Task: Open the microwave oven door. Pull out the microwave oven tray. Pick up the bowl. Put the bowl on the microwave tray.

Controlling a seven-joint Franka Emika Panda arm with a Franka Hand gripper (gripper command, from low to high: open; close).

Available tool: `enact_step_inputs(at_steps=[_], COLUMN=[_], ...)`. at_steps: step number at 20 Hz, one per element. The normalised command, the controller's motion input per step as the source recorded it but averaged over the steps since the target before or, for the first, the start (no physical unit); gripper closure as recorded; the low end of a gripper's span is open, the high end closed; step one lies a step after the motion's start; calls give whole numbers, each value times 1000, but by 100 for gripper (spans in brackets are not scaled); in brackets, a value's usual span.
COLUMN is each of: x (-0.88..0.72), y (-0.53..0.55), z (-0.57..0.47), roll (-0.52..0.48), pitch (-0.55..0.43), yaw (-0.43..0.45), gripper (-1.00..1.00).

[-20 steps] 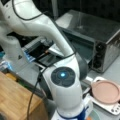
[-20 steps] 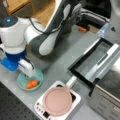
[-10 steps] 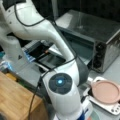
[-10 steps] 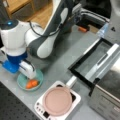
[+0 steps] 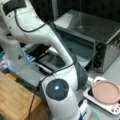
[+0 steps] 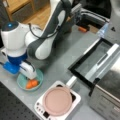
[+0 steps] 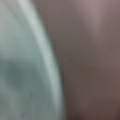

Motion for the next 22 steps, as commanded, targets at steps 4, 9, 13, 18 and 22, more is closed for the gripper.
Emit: enact_step_inputs(at_steps=[4, 9, 13, 18, 22], x=[-60, -83, -96, -134, -217], y=[-45, -31, -31, -9, 2], z=[-121, -75, -72, -8, 20], roll=[171, 162, 152, 147, 170], pitch=[-192, -190, -191, -173, -113], yaw=[4, -20, -38, -53, -72], gripper=[100, 100, 100, 100, 100])
